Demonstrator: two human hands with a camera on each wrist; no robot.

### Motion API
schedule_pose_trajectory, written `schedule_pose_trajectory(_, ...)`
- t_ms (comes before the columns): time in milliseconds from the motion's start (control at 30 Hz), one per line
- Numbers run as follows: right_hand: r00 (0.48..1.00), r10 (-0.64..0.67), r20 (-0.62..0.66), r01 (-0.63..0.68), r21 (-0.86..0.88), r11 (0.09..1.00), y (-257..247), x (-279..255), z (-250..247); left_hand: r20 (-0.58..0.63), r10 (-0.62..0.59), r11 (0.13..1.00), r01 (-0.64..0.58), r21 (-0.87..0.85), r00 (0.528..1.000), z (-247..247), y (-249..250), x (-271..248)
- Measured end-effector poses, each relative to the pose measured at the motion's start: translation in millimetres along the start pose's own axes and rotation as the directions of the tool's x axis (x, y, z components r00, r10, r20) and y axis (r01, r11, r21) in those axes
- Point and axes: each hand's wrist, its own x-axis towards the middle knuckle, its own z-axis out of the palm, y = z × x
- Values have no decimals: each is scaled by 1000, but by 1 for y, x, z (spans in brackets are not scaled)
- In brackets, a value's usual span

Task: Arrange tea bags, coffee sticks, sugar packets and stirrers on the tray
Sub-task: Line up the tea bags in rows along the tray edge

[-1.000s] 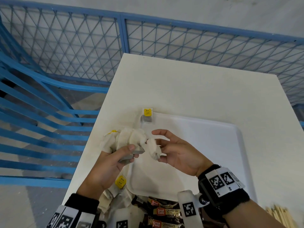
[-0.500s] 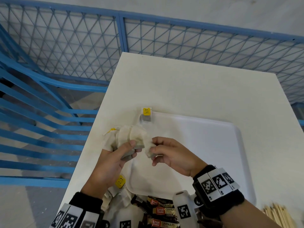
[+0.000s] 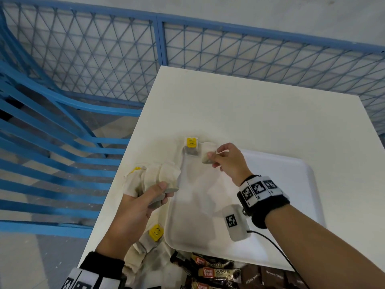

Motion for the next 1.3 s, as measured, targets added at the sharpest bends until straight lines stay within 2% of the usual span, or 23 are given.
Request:
schedule_pose_trajectory(100, 995, -56, -82, 54, -27, 998, 3, 19, 8, -3, 17, 1000, -17, 11, 1000, -4, -2, 0)
schedule_pose_trajectory(167, 991, -95, -91, 88, -80, 993, 5, 25, 12, -4, 13, 1000, -13, 28, 1000, -5, -2, 0)
schedule_pose_trajectory(500, 972, -237, -13, 220, -320, 922, 16, 32, 13, 15, 39, 999, -39, 34, 999, -4, -6, 0)
schedule_pose_trajectory(633, 953, -299, 56, 293, -437, 851, 13, 34, 13, 32, 31, 998, -33, 48, 999, 0, -7, 1)
schedule_pose_trajectory(800, 945, -312, 94, 317, -490, 812, 13, 33, 15, 35, 18, 999, -20, 43, 999, 4, -9, 2)
schedule_pose_trajectory(967, 934, -356, 26, 332, -429, 840, 5, 14, 15, 30, 0, 1000, -1, 24, 1000, 6, -6, 3)
schedule_pose_trajectory(1033, 928, -370, 47, 355, -417, 837, -4, -4, 17, 20, 0, 1000, 0, 9, 1000, 5, -4, 3)
schedule_pose_trajectory(1133, 942, -233, 242, 289, -225, 931, -19, -41, 19, 7, -1, 1000, 1, -23, 1000, 5, -2, 4)
schedule_pose_trajectory(1200, 903, -139, 405, 185, -77, 980, -24, -65, 19, 7, -9, 999, 9, -37, 1000, 5, -2, 4)
schedule_pose_trajectory(1300, 854, -106, 510, 110, 21, 994, -21, -84, 23, 29, -20, 1000, 20, -8, 999, 7, -1, 4)
